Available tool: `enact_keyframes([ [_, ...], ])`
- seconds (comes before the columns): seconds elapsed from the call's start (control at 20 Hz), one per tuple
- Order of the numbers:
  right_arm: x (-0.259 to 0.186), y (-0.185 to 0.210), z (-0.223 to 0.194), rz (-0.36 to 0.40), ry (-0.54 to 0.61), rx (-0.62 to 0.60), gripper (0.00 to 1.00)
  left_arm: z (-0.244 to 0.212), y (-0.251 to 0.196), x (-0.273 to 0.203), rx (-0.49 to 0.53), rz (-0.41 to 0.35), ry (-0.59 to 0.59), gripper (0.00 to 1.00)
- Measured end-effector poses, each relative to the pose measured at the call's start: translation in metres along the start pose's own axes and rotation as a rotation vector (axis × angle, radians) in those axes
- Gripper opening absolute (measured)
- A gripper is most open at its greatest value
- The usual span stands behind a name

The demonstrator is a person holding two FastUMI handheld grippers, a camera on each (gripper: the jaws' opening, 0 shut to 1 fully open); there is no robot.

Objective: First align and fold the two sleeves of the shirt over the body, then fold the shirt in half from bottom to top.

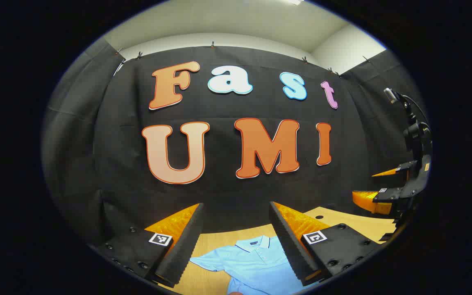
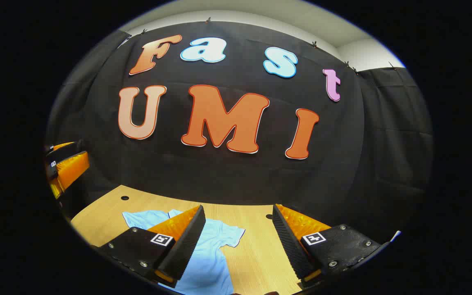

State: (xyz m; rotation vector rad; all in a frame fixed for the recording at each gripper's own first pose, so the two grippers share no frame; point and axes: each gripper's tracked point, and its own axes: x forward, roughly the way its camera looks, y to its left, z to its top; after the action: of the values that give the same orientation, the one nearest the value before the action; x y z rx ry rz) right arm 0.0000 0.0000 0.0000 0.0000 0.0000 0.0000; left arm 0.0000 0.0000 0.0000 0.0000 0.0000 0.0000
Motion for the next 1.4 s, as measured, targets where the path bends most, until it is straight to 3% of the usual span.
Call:
enact_keyframes([
  [0.65,0.080,0.010,-0.023,0.149,0.083,-0.006,0.99,-0.005,-0.024,0.032,0.020,0.084,0.031,1.00],
  [1.15,0.152,0.006,-0.113,0.191,0.440,0.050,0.98,-0.007,-0.028,0.036,0.046,0.126,0.067,1.00],
  [1.4,0.186,0.004,-0.175,0.197,0.651,0.056,0.96,-0.018,-0.014,0.024,0.024,0.214,0.120,1.00],
])
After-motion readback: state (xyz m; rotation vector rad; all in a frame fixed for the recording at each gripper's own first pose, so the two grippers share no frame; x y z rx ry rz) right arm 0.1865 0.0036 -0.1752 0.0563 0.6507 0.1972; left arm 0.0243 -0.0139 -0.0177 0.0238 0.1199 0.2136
